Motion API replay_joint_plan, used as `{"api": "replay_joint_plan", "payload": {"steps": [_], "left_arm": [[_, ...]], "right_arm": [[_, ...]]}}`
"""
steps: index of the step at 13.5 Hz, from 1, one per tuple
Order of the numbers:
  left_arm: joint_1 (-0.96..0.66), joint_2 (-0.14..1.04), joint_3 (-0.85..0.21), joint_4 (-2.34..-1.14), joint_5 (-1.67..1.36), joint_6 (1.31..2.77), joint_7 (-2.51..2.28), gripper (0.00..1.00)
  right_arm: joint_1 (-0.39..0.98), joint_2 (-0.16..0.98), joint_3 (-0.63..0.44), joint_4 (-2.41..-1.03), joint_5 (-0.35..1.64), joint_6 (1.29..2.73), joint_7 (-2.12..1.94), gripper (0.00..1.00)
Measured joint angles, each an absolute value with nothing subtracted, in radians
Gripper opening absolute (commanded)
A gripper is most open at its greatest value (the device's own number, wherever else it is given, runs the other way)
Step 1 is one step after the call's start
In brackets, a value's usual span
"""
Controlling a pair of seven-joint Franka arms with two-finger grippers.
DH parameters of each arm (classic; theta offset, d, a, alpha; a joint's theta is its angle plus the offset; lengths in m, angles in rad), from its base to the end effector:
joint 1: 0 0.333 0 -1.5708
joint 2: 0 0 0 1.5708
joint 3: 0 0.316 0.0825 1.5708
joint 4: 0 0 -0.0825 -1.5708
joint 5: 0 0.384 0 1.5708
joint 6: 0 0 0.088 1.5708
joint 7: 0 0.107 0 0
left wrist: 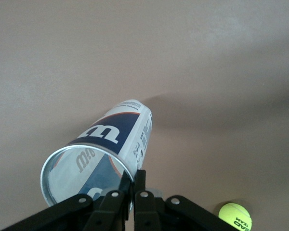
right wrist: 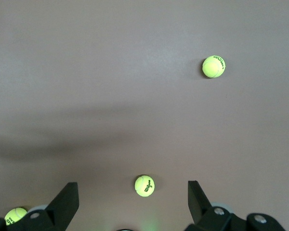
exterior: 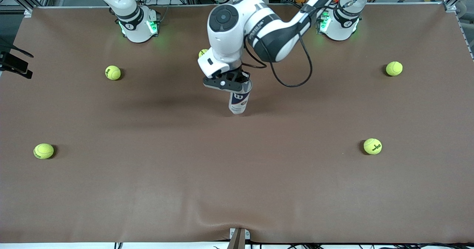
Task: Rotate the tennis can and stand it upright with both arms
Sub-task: 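Lift and rotate the can upright with the left gripper, then lower the upright can onto the table with the left gripper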
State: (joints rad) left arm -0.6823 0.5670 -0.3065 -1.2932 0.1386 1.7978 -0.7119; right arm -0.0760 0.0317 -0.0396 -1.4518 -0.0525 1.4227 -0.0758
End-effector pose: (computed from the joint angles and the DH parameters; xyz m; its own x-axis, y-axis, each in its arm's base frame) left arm 0.4390 -0.5592 0.4253 0.9631 -0.2649 -0.0473 -0.2653 -0.9642 -0.0025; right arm 0.5448 -0.0691 0.6499 0.9968 -0.0474 -0.0644 -0.0443 -0.9978 0.0488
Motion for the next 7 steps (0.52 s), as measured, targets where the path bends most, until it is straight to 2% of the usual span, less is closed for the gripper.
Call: {"api": "replay_joint_plan", "payload": {"steps": [7], "left_arm": [[-0.733, 0.618, -0.304, -1.299, 0.218, 1.754, -0.712, 0.00]], "right_arm": [[-0.076, 0.032, -0.039, -1.452, -0.052, 1.423, -0.076, 1.00]]}}
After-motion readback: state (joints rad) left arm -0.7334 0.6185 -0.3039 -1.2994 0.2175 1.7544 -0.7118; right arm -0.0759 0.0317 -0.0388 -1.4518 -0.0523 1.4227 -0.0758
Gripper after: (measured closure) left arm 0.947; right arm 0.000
